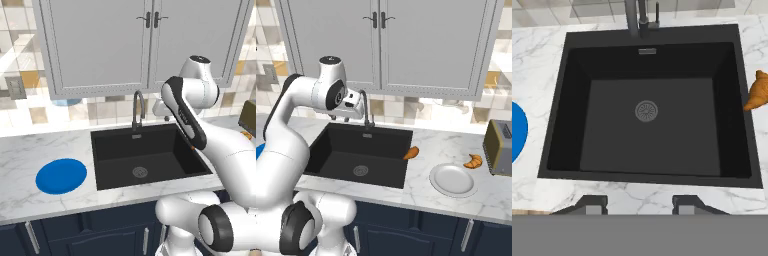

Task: Place the pastries on the plates.

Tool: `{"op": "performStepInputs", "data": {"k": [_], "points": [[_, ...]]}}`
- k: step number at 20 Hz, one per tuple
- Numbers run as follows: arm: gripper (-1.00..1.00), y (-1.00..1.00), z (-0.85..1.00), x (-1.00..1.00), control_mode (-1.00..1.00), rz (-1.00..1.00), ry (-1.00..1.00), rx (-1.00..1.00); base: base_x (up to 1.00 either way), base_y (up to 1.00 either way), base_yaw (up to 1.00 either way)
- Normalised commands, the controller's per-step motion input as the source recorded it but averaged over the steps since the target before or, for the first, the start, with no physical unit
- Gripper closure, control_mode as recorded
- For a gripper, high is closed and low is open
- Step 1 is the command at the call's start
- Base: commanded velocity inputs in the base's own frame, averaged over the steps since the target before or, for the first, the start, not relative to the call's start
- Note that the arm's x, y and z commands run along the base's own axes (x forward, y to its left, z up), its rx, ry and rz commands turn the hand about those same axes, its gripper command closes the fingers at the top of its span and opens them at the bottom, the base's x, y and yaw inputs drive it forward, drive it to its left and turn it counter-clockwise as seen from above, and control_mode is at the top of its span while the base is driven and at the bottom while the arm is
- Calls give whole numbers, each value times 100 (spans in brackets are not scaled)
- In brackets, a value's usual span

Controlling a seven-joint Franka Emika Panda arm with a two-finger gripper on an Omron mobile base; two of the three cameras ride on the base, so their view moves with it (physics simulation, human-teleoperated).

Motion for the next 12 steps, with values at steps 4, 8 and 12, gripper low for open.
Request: {"op": "performStepInputs", "data": {"k": [4, 8, 12], "points": [[-100, -20, -11, -3, -100, -2, -3, 0, 0, 0, 0], [-100, -53, -57, -5, -100, -4, -6, -5, 0, 0, 0], [-100, -87, -40, -8, -100, -12, 6, 0, 0, 0, 0]]}}
